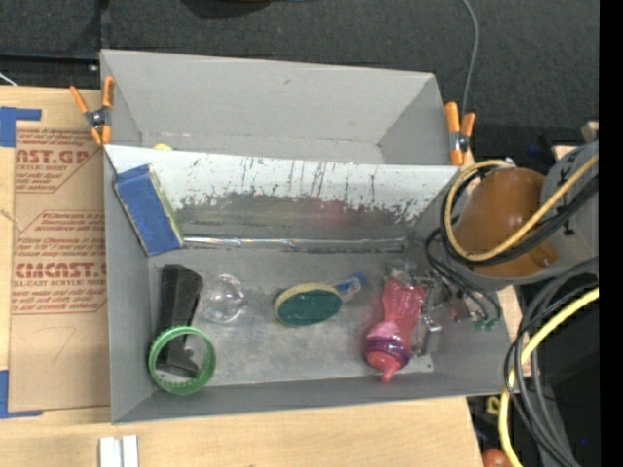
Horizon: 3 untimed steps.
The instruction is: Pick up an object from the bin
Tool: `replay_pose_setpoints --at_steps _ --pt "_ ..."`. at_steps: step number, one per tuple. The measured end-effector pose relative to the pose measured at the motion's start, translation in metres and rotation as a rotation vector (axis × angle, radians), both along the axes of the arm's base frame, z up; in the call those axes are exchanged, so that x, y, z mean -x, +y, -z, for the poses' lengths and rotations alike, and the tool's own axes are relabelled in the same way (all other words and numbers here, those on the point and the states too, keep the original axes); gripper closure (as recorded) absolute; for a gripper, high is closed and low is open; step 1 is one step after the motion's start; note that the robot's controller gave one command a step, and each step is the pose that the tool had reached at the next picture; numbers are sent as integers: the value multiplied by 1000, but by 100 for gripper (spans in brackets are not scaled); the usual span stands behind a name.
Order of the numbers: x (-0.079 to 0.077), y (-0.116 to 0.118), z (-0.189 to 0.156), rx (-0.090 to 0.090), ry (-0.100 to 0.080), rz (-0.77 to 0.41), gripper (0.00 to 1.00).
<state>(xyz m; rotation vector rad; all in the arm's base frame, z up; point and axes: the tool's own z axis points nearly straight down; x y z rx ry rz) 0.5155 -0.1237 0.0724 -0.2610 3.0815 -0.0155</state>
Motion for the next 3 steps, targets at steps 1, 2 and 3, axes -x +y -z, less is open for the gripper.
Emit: replay_pose_setpoints --at_steps 1,2,3 --pt "-24 2 3 -8 20 -139 100" --pt "-24 2 3 -8 21 -138 100" --pt "-14 -1 -35 -12 30 -130 100"
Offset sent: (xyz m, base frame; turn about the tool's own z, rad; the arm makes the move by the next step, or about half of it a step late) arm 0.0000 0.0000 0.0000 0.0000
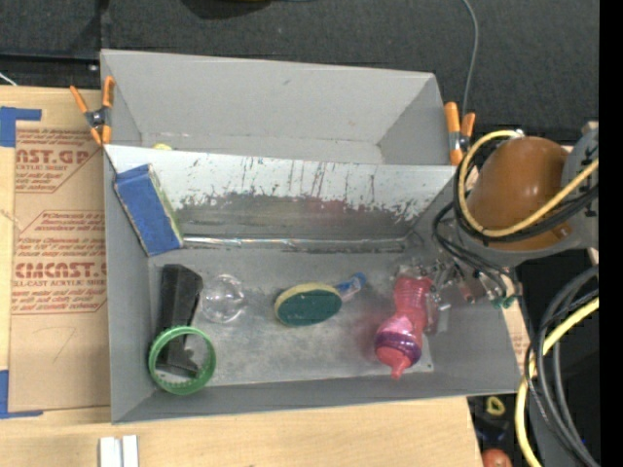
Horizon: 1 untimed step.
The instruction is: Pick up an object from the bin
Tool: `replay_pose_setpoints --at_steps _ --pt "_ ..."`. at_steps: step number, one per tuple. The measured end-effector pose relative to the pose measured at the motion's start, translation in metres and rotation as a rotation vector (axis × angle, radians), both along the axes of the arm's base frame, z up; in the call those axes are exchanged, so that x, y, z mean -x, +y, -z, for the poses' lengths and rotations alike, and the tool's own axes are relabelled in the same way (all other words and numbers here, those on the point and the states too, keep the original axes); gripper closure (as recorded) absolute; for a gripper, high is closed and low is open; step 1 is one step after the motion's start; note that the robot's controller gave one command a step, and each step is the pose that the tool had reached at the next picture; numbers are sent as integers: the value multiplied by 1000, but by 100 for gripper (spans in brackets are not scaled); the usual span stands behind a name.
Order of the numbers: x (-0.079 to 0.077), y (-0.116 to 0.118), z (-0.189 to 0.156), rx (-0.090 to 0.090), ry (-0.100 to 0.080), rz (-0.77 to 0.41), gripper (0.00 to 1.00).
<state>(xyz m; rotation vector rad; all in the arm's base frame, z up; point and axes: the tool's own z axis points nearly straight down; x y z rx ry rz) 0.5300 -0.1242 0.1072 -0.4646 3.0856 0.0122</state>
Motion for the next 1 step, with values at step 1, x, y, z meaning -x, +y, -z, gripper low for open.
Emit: replay_pose_setpoints --at_steps 1 --pt "-20 20 -22 0 -1 -84 100"
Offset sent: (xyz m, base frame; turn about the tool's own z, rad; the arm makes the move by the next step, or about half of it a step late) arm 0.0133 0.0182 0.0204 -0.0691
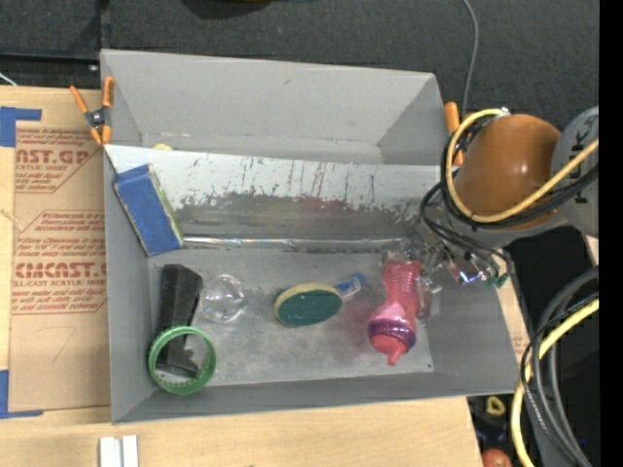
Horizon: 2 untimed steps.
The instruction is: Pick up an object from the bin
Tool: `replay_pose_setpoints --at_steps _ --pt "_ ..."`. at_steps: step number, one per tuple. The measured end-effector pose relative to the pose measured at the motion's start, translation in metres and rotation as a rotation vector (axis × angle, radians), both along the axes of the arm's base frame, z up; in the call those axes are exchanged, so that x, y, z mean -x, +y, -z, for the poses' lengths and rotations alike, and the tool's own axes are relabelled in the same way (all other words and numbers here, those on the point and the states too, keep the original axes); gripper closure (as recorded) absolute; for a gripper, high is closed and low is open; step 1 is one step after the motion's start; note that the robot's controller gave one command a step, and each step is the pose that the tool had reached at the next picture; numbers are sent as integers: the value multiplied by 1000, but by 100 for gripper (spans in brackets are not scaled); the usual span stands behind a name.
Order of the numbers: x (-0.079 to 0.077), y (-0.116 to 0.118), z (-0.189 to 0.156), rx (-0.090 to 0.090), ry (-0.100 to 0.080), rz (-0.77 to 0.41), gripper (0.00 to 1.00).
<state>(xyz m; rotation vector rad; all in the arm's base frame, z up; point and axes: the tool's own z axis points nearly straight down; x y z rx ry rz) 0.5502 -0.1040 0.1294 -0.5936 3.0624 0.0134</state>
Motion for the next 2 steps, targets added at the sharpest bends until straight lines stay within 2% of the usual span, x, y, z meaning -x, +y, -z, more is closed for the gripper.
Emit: replay_pose_setpoints --at_steps 1,2 --pt "7 -1 3 3 -8 15 100" --pt "-6 0 52 -2 -4 7 100"
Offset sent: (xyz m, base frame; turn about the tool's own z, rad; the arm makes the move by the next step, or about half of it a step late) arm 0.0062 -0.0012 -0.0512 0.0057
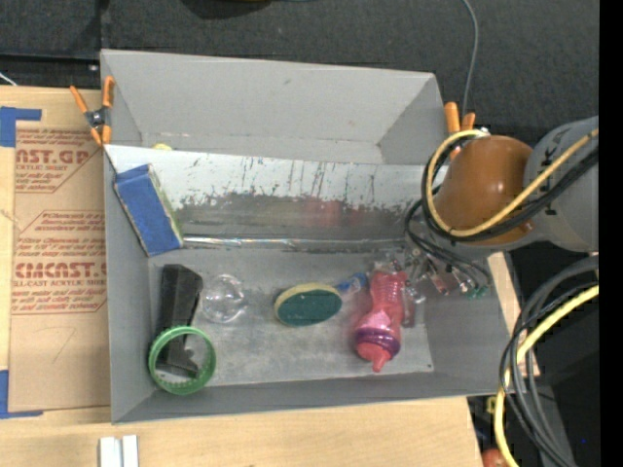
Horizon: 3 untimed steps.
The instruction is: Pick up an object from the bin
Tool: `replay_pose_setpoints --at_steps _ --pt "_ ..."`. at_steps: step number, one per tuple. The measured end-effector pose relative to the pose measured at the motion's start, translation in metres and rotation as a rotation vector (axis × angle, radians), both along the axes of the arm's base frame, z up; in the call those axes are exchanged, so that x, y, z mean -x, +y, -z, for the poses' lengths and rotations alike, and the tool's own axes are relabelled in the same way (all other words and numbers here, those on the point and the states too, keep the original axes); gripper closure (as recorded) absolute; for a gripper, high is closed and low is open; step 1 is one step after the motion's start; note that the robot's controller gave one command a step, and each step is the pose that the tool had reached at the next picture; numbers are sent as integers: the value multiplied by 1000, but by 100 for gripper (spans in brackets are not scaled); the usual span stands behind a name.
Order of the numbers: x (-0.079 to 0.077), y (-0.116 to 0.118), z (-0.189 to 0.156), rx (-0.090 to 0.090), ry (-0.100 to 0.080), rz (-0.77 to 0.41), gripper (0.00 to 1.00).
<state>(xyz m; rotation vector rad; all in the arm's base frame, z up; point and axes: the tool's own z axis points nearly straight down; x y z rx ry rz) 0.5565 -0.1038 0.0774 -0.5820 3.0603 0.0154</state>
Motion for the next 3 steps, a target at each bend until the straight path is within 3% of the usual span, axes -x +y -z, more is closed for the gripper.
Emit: replay_pose_setpoints --at_steps 3 --pt "0 0 0 0 0 0 100"
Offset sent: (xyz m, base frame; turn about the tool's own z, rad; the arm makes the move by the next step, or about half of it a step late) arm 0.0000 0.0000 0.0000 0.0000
